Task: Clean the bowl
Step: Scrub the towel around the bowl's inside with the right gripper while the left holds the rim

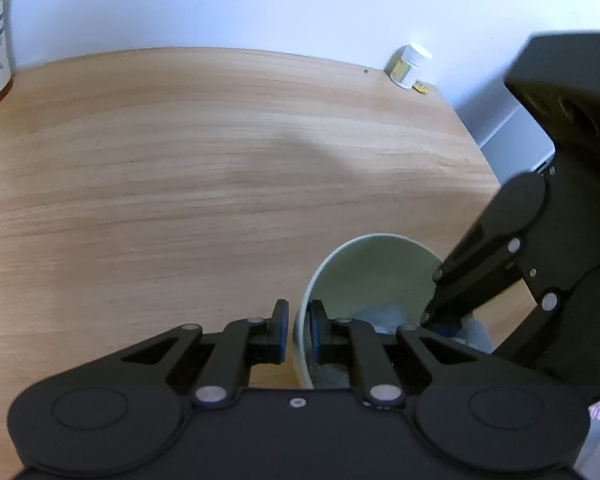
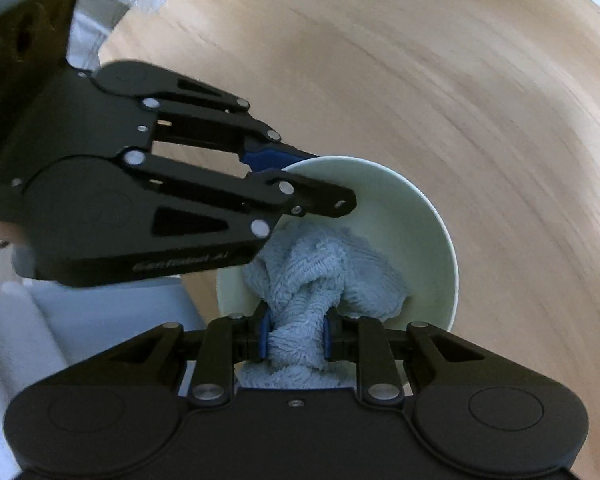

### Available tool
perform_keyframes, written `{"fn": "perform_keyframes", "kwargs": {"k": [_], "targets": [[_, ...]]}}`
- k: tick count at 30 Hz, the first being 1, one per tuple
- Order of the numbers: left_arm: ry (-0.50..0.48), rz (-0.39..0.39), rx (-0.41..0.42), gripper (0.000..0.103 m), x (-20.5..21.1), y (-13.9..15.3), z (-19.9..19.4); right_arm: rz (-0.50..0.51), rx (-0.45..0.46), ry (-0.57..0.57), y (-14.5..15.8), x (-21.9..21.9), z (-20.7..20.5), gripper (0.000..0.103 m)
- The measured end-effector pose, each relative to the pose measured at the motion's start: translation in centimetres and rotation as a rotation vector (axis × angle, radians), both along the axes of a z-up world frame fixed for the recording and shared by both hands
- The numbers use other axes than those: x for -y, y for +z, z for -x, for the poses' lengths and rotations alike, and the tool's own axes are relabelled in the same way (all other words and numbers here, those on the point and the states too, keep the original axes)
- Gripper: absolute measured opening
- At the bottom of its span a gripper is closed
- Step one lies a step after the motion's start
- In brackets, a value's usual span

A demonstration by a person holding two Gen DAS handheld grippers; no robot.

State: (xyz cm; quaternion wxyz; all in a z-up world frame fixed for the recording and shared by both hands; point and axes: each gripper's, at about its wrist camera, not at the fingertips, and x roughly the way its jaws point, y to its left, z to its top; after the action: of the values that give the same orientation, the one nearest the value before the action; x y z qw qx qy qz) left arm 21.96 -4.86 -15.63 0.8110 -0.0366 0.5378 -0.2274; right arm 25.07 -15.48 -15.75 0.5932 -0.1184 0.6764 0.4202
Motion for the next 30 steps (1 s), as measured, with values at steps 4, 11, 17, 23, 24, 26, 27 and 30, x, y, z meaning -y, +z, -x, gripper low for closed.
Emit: {"fn": "perform_keyframes", "kwargs": {"k": [4,11,17,23,24,26,27,30], "targets": [[-0.002,0.007,-0.015,0.011,-0.2,-0.1,0.1,0.052,0.112,0.106,0.1,-1.0,1.2,0.025],[0.008,0.025,-0.013,0.01,-0.6,0.2,0.7,0.108,0.232,0.142,0.4,-1.3,2.4,0.026],[0.053,0.102,-0.024,0.019,-1.7,1.5,1.2,0.064,0.28,0.014,2.3,0.6,2.1,0.027],[0.177,0.274,-0.01,0.042,-4.1,3.4,2.6,-0.113,0.2,-0.154,4.4,4.1,1.3,0.027],[0.192,0.273,-0.002,0.042,-4.3,3.6,2.8,-0.142,0.175,-0.178,4.5,4.5,1.4,0.027],[0.217,0.249,0.007,0.042,-4.6,3.9,3.1,-0.183,0.14,-0.213,4.8,5.3,1.8,0.027],[0.236,0.242,0.002,0.042,-4.8,4.0,3.3,-0.193,0.124,-0.217,4.5,5.5,1.6,0.027],[0.308,0.255,-0.045,0.026,-5.6,3.4,4.3,-0.214,0.082,-0.21,3.4,5.7,1.1,0.027]]}}
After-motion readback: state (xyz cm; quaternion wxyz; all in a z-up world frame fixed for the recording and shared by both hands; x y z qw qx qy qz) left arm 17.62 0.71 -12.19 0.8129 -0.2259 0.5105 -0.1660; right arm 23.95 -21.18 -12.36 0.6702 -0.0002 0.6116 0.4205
